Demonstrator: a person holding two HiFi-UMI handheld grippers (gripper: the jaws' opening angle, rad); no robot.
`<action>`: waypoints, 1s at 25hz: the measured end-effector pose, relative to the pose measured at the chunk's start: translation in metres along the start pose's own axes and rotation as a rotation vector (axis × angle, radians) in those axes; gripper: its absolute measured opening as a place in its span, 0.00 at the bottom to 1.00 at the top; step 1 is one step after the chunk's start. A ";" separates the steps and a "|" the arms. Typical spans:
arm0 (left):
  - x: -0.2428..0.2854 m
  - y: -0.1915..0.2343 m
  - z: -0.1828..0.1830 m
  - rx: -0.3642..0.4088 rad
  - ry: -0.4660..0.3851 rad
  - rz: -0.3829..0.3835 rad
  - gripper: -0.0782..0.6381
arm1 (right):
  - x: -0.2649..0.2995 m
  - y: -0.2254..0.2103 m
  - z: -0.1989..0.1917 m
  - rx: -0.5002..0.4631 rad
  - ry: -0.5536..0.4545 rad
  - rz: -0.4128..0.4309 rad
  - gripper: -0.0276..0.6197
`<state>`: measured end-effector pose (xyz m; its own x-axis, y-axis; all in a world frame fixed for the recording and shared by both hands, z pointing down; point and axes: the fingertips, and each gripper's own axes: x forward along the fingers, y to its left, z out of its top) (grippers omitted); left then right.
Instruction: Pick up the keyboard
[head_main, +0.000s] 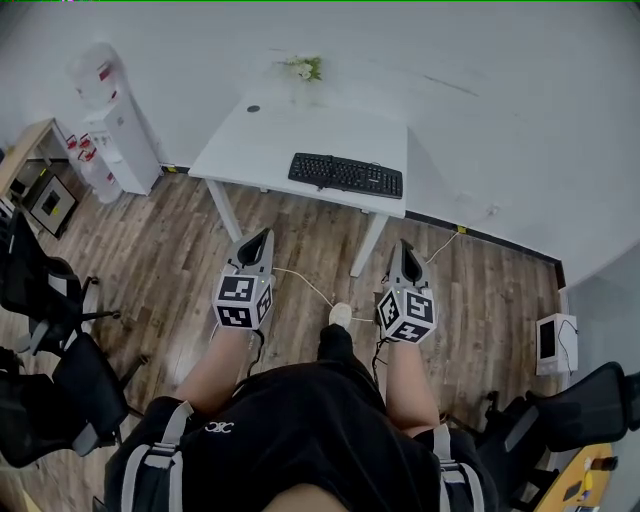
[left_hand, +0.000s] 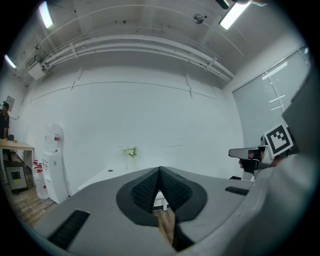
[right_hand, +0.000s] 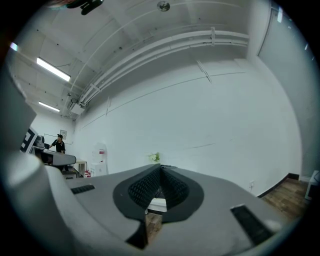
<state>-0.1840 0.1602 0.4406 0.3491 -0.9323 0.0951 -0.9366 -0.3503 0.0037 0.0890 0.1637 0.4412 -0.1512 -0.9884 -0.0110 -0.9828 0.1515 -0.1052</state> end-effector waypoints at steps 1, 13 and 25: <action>0.004 0.003 -0.001 -0.010 0.003 0.001 0.12 | 0.005 0.000 -0.001 -0.001 0.001 0.002 0.05; 0.099 0.039 0.004 0.030 0.003 0.034 0.12 | 0.116 -0.021 -0.005 -0.031 -0.008 0.038 0.05; 0.241 0.061 0.006 -0.010 0.056 0.044 0.12 | 0.254 -0.078 -0.016 0.040 0.058 0.040 0.05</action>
<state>-0.1570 -0.0867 0.4581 0.3060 -0.9400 0.1511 -0.9513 -0.3083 0.0082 0.1256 -0.0994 0.4625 -0.1975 -0.9794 0.0413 -0.9710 0.1896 -0.1456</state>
